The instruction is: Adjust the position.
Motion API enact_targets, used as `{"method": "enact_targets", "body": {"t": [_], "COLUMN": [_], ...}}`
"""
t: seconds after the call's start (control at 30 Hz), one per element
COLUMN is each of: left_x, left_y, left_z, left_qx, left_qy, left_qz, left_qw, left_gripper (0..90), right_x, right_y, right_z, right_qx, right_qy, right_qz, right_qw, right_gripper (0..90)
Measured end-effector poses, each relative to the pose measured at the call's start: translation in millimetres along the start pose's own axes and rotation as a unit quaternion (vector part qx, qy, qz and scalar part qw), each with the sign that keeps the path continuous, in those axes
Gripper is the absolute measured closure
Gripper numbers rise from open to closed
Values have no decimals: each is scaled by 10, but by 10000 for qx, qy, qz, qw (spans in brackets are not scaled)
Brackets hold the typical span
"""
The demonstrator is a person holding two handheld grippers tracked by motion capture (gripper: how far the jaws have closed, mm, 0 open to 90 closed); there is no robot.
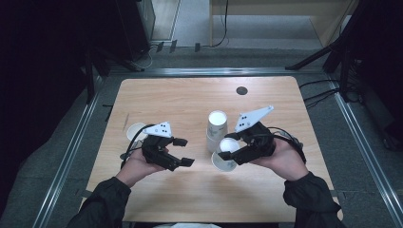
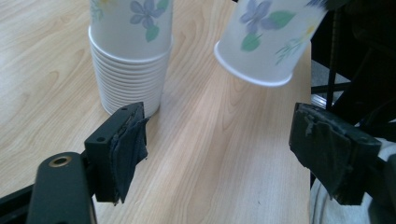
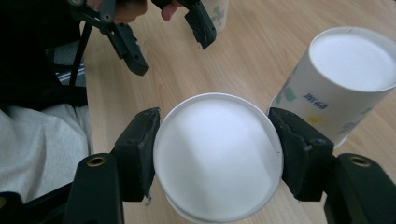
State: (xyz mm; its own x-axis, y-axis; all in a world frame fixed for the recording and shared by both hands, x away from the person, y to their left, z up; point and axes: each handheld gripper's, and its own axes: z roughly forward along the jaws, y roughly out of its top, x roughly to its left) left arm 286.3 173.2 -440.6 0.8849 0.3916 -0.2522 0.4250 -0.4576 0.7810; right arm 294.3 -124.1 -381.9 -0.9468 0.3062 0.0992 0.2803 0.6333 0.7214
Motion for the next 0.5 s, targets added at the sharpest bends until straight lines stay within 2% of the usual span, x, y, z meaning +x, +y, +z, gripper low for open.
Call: {"method": "enact_targets", "body": {"t": [0.23,0.37,0.5], "left_x": [-50,-122,-141], "left_y": [-36,-56,-69], "left_z": [37,71,125], "left_qx": [37,25,12], "left_qy": [-145,-159,-255], "left_qz": [69,271,309], "left_qw": [9999,9995,9992], "left_gripper": [153,149,149], "right_x": [-4,-3,0], "right_y": [-100,-154,-189], "right_z": [230,310,377], "right_qx": [27,-119,-180], "right_qy": [107,166,259], "right_qz": [-18,71,104], "right_qw": [9999,9998,9994], "right_gripper": [370,370,370]}}
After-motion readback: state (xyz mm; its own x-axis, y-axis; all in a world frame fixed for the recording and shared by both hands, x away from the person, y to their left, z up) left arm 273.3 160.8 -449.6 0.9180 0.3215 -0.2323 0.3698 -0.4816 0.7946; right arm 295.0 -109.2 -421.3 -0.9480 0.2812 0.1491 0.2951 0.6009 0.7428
